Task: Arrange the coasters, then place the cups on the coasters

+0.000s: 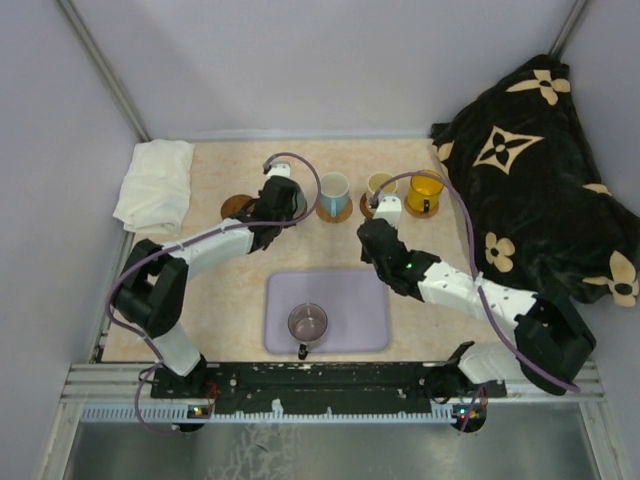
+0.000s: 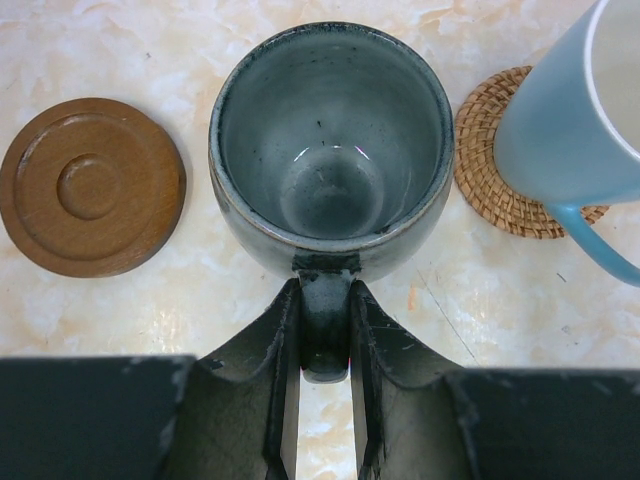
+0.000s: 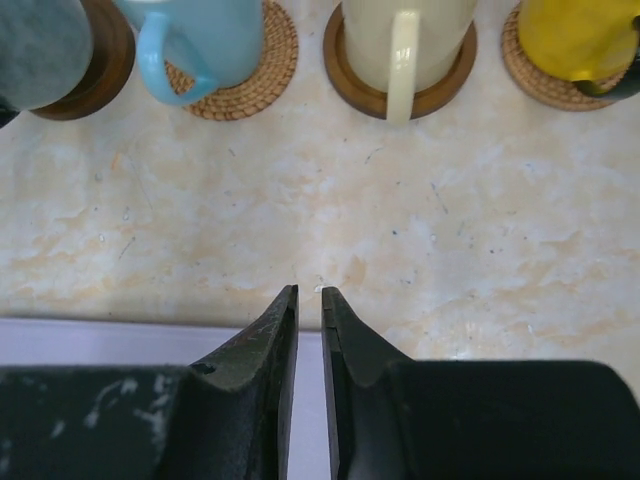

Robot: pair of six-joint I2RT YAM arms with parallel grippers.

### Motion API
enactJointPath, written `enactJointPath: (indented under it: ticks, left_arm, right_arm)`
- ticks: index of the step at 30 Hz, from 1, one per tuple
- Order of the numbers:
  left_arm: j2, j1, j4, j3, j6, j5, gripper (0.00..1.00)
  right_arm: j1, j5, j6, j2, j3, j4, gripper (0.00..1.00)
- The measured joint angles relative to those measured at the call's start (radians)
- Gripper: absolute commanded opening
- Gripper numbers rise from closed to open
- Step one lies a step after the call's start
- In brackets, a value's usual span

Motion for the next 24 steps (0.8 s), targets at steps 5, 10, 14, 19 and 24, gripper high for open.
enactJointPath:
  ticks: [5, 10, 14, 19, 24]
  left_arm:
    - [0.042, 0.002, -0.003, 0.042, 0.004, 0.004, 0.0]
    - [0.061, 0.002, -0.006, 0.066, 0.011, 0.003, 0.0]
    - [0.062, 0.002, -0.01, 0.068, 0.017, 0.002, 0.0]
    - [0.062, 0.002, -0.011, 0.068, 0.018, -0.005, 0.0]
    - [0.062, 0.002, -0.008, 0.068, 0.013, -0.021, 0.0]
  right_arm:
    - [0.0, 0.044, -0.002, -0.088, -0.022, -0.045, 0.17]
    - [0.0, 0.071, 0.019, -0.115, -0.028, -0.087, 0.18]
    - [0.0, 0.076, 0.036, -0.116, -0.039, -0.107, 0.18]
    - [0.0, 0.078, 0.043, -0.116, -0.046, -0.128, 0.18]
    - [0.0, 0.078, 0.045, -0.116, -0.046, -0.133, 0.18]
